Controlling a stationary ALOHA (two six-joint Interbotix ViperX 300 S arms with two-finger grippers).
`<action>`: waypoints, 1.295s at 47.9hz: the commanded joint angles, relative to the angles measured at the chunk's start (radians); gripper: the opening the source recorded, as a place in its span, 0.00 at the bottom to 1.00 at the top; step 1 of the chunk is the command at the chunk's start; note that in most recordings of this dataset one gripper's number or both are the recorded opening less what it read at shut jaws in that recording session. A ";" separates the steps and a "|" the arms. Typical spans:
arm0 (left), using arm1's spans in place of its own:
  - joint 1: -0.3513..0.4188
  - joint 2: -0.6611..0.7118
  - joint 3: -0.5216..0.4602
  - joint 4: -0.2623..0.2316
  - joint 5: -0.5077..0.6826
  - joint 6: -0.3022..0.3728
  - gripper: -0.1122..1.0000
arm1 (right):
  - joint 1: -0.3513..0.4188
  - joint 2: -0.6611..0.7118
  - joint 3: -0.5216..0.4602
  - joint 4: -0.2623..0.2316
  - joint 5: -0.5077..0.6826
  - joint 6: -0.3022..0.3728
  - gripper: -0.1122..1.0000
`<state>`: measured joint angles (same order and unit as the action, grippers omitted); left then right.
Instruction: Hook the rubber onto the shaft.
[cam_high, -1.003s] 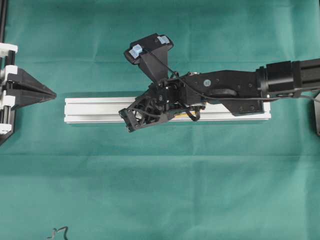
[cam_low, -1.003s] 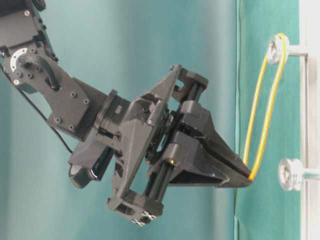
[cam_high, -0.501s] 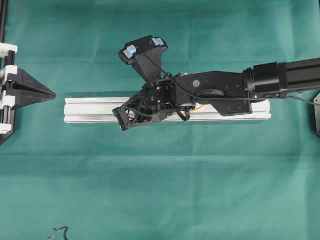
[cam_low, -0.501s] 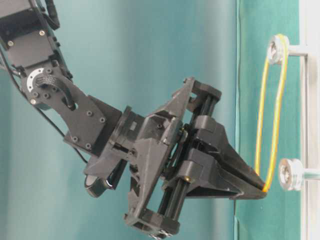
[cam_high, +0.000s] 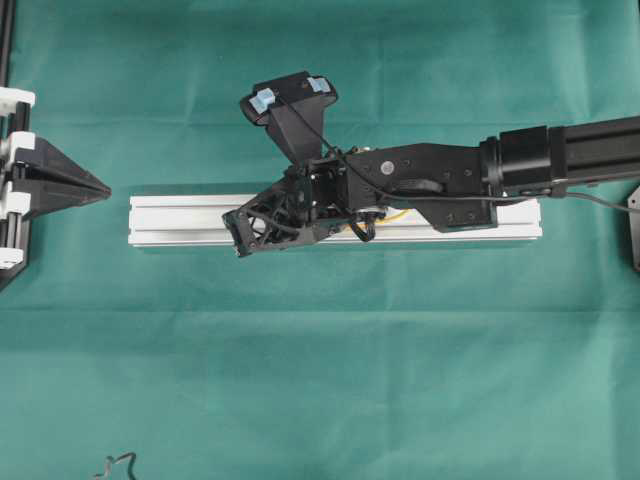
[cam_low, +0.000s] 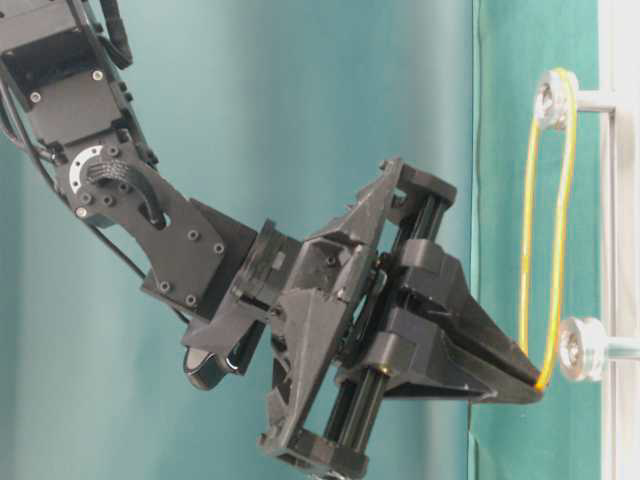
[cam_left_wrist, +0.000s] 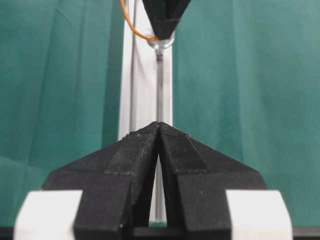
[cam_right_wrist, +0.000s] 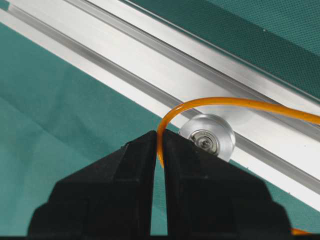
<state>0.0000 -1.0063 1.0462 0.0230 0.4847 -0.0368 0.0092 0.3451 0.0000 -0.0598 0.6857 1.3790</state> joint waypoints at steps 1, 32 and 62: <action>0.003 0.005 -0.025 0.002 -0.005 0.000 0.12 | 0.002 -0.012 -0.037 0.002 -0.012 0.002 0.17; 0.002 0.005 -0.025 0.002 -0.005 -0.002 0.12 | -0.006 0.009 -0.052 0.028 -0.009 0.006 0.17; 0.003 0.005 -0.025 0.002 -0.005 -0.002 0.12 | -0.020 0.025 -0.052 0.054 -0.011 0.057 0.17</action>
<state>0.0000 -1.0063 1.0462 0.0230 0.4847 -0.0368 -0.0138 0.3850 -0.0199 -0.0199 0.6842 1.4343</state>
